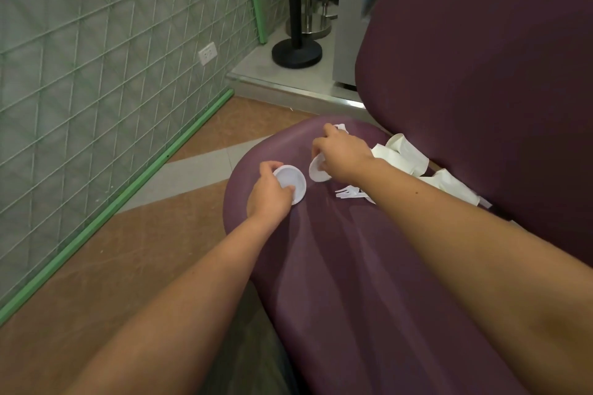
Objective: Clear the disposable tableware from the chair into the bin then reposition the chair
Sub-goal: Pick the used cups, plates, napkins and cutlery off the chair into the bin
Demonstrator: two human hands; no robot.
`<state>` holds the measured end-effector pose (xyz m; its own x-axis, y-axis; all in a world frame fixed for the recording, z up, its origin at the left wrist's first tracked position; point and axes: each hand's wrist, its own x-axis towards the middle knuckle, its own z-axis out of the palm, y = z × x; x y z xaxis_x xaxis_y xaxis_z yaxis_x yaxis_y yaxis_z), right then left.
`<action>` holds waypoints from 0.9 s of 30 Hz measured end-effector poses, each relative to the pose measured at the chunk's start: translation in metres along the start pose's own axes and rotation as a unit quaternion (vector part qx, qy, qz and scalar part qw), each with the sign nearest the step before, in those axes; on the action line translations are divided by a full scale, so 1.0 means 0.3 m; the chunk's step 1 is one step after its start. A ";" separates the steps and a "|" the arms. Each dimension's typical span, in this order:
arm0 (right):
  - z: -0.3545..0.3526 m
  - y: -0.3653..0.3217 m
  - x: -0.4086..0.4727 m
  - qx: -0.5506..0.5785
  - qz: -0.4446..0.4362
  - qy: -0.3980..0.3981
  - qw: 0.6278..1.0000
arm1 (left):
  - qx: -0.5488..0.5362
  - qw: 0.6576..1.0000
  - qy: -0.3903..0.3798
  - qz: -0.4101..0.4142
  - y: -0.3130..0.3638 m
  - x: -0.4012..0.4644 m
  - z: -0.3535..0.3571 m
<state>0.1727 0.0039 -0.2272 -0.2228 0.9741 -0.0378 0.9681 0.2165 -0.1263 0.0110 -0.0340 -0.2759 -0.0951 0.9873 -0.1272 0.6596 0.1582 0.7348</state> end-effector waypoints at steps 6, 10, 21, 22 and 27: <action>-0.038 -0.014 -0.125 0.295 0.162 0.113 0.935 | -0.043 0.998 0.038 -0.036 0.038 -0.068 -0.029; -0.052 0.016 -0.259 0.455 0.251 0.176 0.836 | -0.087 0.996 0.017 0.033 0.116 -0.127 -0.021; -0.101 0.252 -0.812 0.522 0.397 0.310 0.688 | -0.147 0.971 -0.126 0.138 0.440 -0.423 0.207; -0.102 0.270 -0.855 0.525 0.407 0.315 0.678 | -0.150 0.968 -0.139 0.146 0.464 -0.452 0.232; -0.098 0.360 -1.154 0.523 0.451 0.367 0.623 | -0.167 0.937 -0.231 0.201 0.586 -0.649 0.404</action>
<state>0.3577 -0.3080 -0.1987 0.8421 0.5193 -0.1456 -0.0281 -0.2274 -0.9734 0.2358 -0.2003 -0.2028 0.4955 0.8685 -0.0132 0.2954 -0.1542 0.9428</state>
